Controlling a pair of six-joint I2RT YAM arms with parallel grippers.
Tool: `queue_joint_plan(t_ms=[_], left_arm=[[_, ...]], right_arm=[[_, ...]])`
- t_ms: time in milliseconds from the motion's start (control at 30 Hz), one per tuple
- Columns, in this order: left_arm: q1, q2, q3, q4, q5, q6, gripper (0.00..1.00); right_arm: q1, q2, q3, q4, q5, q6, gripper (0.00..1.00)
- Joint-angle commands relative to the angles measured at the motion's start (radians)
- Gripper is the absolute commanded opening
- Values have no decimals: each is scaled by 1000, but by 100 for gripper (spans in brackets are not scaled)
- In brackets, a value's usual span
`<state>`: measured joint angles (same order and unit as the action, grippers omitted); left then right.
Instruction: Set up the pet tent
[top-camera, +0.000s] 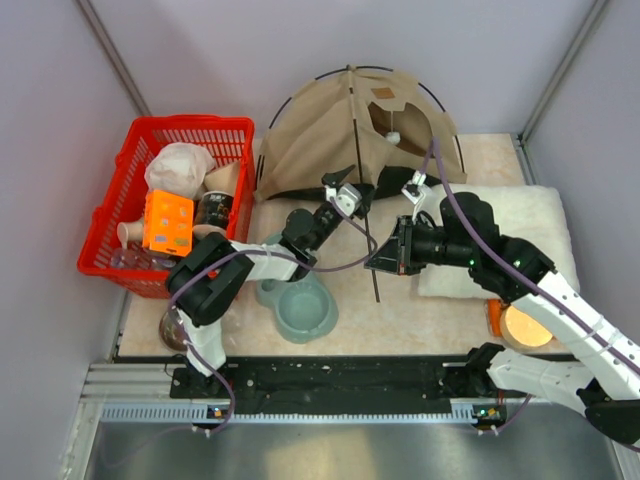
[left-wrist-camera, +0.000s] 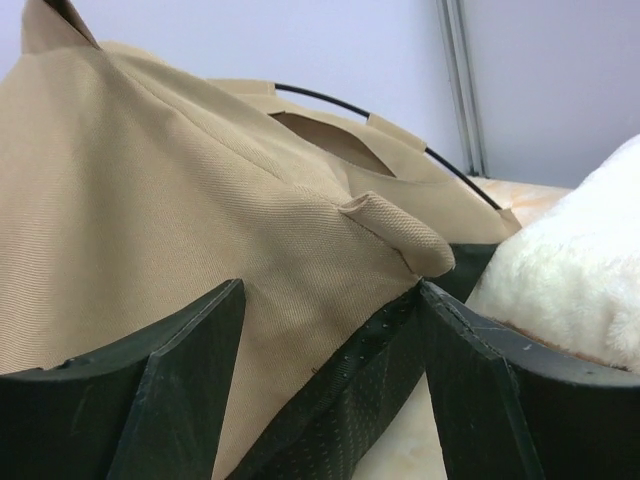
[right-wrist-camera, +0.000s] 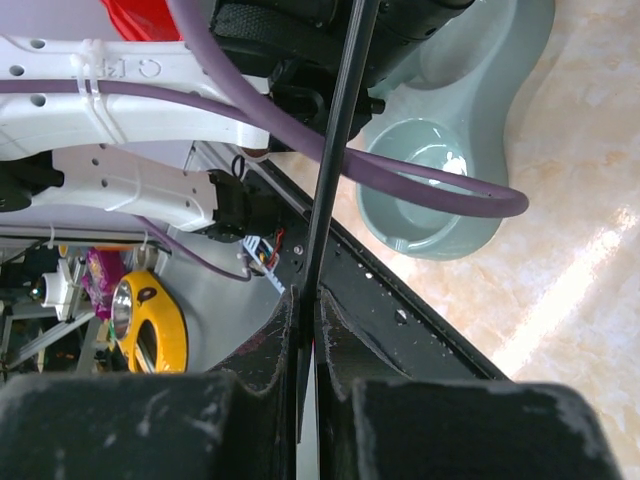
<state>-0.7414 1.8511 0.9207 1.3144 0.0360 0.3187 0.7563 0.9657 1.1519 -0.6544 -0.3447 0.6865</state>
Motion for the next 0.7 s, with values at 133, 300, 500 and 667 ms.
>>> queue_joint_plan(t_ms=[133,300,500,667], left_arm=[[7,46,67,83,-7,33,71],[7,43,81,100,-65,26,37],[7,17,49,114,-53,11,0],[13,-24,4,115,22,-33,0]], right_arm=[[0,-4,51,64,-19,-2,0],[0,-2,51,65,-14,-1,0],[0,-7,52,76,9,-2,0],[0,-44,31,140,59,7,0]])
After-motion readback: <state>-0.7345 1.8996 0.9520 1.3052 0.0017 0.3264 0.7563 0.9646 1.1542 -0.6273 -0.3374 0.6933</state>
